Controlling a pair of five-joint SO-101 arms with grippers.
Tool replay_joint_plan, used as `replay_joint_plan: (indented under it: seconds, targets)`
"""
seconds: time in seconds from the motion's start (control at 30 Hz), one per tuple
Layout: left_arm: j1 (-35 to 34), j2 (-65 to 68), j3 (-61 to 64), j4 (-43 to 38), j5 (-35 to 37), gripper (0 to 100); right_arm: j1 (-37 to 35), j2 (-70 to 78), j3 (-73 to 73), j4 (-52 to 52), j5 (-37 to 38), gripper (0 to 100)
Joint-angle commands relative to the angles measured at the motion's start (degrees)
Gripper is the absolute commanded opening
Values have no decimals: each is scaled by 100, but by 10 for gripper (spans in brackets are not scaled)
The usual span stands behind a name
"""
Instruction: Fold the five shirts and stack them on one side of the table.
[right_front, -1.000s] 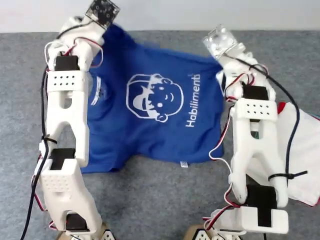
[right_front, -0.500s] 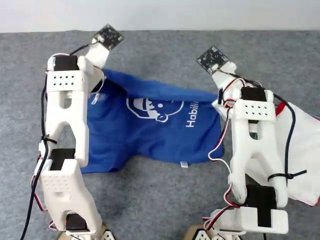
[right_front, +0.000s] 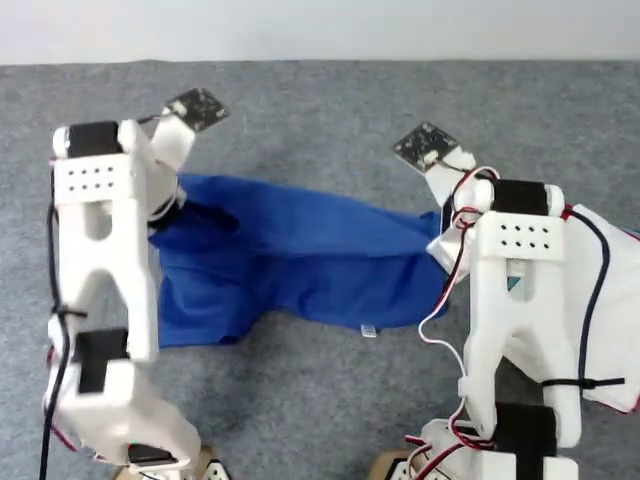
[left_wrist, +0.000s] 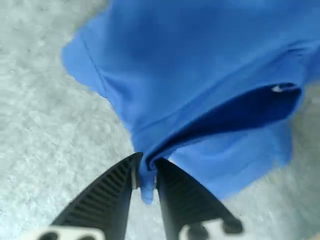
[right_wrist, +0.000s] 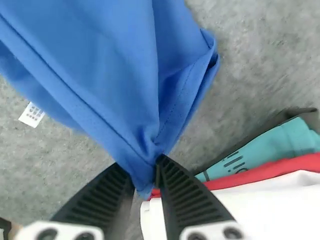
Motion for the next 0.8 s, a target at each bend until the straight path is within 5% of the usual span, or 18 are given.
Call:
replay_joint_plan:
  seconds: [0.0,0.27,0.6,0.77]
  targets:
    - [0,-1020,866,149,-325,5,-48,-303,-53,40,70,9]
    - [-53,-2048,1112,-615,-290,5,-136,-822,-545,-295,-290,9]
    - [-53,-3138,-84,-3622,1319,5,-646,-1798,-2084,-734,-1011,9]
    - [-53,-3763,-444,-4273,1591,5,-637,-2325,-2699,-453,-1125,9]
